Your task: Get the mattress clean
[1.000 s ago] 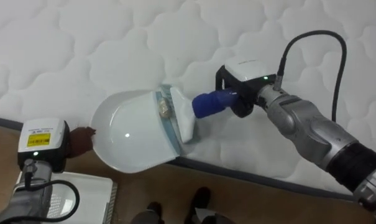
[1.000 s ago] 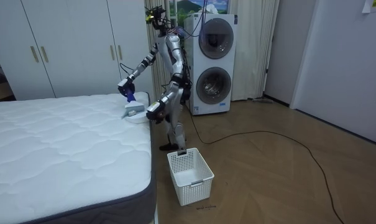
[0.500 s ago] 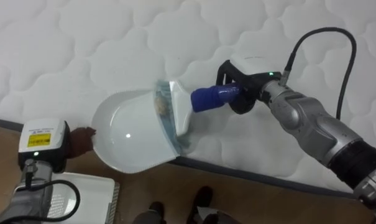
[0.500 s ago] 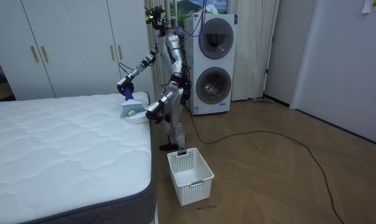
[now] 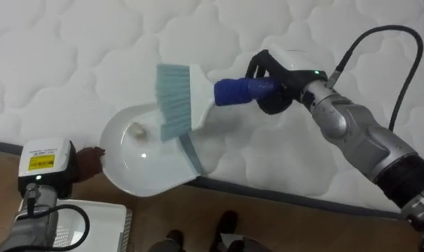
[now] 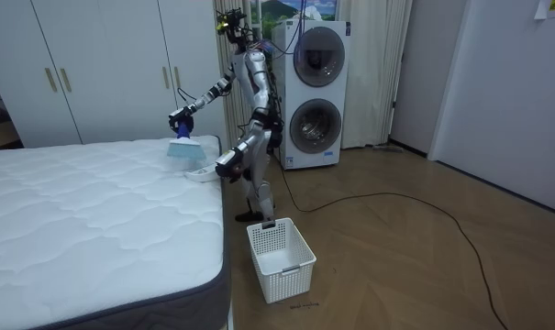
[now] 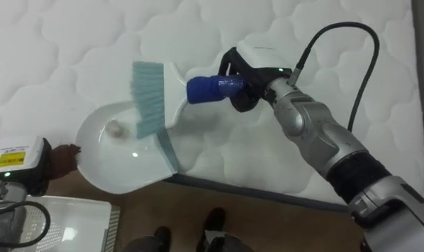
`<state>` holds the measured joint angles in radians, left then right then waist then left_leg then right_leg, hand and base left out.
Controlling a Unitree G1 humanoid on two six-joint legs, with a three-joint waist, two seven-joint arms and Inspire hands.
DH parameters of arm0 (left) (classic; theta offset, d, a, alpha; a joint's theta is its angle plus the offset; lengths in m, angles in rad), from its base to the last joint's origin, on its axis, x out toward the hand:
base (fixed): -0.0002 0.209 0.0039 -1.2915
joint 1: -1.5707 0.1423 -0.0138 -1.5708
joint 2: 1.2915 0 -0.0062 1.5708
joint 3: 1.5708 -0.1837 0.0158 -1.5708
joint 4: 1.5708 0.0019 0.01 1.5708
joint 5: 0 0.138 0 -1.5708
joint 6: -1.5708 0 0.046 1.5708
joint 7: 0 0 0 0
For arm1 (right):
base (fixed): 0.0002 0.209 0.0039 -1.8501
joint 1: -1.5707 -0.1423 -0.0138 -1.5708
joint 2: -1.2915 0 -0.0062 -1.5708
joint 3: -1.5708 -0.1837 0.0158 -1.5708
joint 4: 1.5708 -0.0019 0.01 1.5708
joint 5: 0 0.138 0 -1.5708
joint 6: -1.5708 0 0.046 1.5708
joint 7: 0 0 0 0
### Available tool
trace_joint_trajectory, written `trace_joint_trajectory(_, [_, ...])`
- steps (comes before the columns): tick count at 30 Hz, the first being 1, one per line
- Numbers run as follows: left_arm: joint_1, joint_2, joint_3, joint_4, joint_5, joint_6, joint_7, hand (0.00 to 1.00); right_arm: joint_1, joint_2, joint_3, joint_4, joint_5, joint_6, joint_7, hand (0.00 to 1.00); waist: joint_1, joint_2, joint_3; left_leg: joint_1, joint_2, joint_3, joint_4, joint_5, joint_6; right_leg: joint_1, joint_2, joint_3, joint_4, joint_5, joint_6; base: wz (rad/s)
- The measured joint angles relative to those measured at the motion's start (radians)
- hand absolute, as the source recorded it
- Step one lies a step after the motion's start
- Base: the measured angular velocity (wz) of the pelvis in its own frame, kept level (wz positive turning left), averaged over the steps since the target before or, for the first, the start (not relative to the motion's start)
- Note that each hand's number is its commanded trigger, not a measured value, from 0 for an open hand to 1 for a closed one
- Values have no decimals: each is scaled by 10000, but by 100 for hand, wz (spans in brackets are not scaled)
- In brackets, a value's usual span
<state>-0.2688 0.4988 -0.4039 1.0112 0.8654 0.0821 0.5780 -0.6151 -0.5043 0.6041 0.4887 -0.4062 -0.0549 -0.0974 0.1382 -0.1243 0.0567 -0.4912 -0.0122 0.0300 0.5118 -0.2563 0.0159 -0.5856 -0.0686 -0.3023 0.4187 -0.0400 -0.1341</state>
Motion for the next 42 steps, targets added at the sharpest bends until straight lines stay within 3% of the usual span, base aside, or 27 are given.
trace_joint_trajectory(7, [-12,-2,27,231,-5,-27,2,100,75,-1,-62,-2,550,-84,-161,100,-92,-188,-102,-7,-16,-5,61,-18,24,-27,-36,10,109,-48,5,1])
trace_joint_trajectory(17, [-12,-2,93,339,-25,-56,4,100,88,0,-99,-1,555,-237,-324,100,-214,-194,-99,-20,-12,-21,62,-25,34,-25,-38,10,99,-45,6,0])
trace_joint_trajectory(26, [-12,-7,275,459,-99,-309,64,100,276,-42,-691,-1,655,-638,-971,100,-311,-195,-97,-27,23,-13,50,-37,58,21,-21,3,-10,-8,49,0])
trace_joint_trajectory(27, [-16,-5,282,457,-94,-390,132,100,410,-49,-819,0,814,-773,-1126,91,-312,-194,-96,-27,57,-13,47,-40,66,27,-18,2,-34,0,61,0])
trace_joint_trajectory(28, [-14,-7,282,463,-85,-427,226,100,527,-51,-870,20,958,-821,-1286,69,-313,-195,-94,-26,62,1,49,-48,83,30,-20,3,-34,6,70,0])
trace_joint_trajectory(30, [-34,-6,356,464,-95,-507,331,100,630,-63,-936,151,1245,-885,-1407,53,-327,-191,-87,-35,67,11,63,-60,103,29,-22,2,-37,9,77,0])
trace_joint_trajectory(32, [-46,-7,454,462,-105,-634,492,100,809,-70,-1110,229,1857,-918,-1537,14,-328,-202,-78,-38,67,10,62,-67,113,28,-19,3,-46,7,82,0])
trace_joint_trajectory(33, [-48,-33,487,462,-103,-685,555,100,848,-69,-1191,439,2235,-1019,-1716,0,-330,-205,-75,-28,66,4,58,-69,116,31,-14,7,-59,10,86,0])
trace_joint_trajectory(42, [-1,-272,766,178,-207,-1057,845,100,1359,-61,-3387,1780,5080,-1273,-2550,0,-700,-131,40,384,85,-78,-71,-93,150,514,57,31,-268,-50,191,2])
